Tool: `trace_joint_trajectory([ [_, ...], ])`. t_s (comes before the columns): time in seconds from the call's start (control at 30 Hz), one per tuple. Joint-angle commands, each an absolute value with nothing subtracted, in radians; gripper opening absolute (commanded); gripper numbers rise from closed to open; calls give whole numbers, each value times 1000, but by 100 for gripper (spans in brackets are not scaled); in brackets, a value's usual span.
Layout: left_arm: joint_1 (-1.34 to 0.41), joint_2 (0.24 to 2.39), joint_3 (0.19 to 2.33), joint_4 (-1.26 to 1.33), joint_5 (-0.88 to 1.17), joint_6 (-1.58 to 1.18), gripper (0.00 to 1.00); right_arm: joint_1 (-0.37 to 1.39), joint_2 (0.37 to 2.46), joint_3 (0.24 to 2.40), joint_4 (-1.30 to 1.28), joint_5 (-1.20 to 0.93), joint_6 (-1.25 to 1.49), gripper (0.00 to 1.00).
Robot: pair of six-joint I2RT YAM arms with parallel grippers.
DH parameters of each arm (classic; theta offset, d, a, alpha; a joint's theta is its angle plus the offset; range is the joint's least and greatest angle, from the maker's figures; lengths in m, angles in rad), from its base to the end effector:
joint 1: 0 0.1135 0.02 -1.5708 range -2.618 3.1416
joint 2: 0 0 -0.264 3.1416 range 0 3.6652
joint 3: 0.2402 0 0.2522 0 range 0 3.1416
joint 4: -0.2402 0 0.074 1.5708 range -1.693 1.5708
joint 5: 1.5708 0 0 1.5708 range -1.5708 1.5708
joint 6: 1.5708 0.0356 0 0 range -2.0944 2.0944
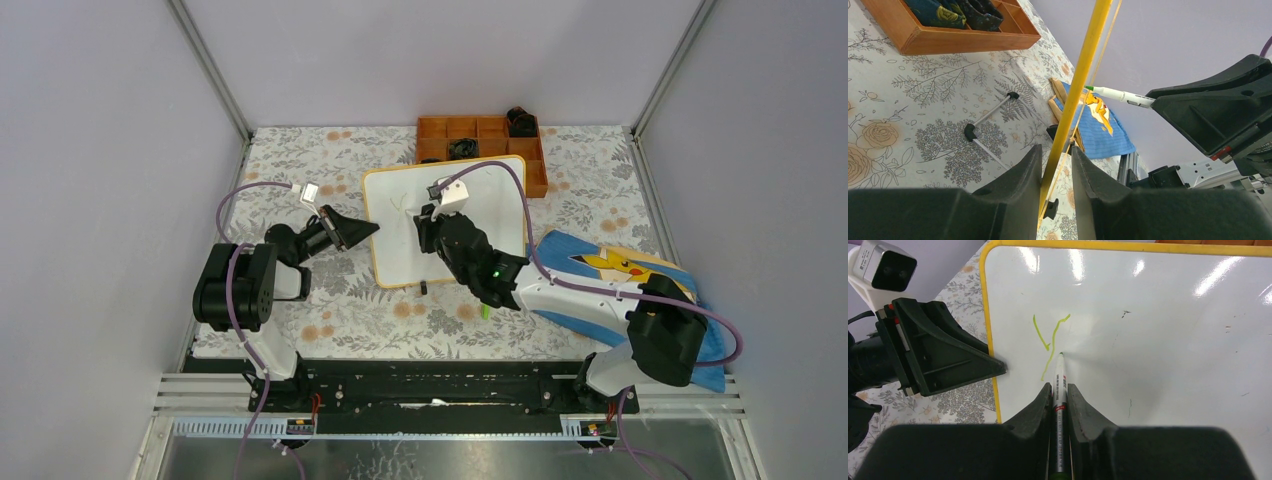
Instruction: Write a sentence on the whiteboard
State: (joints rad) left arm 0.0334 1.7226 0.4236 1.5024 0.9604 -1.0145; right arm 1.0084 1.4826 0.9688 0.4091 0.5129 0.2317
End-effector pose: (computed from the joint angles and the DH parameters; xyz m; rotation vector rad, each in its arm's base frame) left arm 0.2768 -0.0199 0.1737 0.0731 1.6285 -1.4252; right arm 0.1982 0.2817 0.2974 -0.2629 1.6666 0.5087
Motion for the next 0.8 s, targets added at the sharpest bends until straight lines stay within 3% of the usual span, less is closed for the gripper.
trace_joint_trajectory([
  [0.0, 24, 1708, 425, 1540, 963, -1001, 33, 1000, 1485, 1001, 438, 527, 227, 0],
  [0.77, 25, 1706, 425, 1536, 961, -999, 33, 1000, 1416, 916, 394, 575, 239, 0],
])
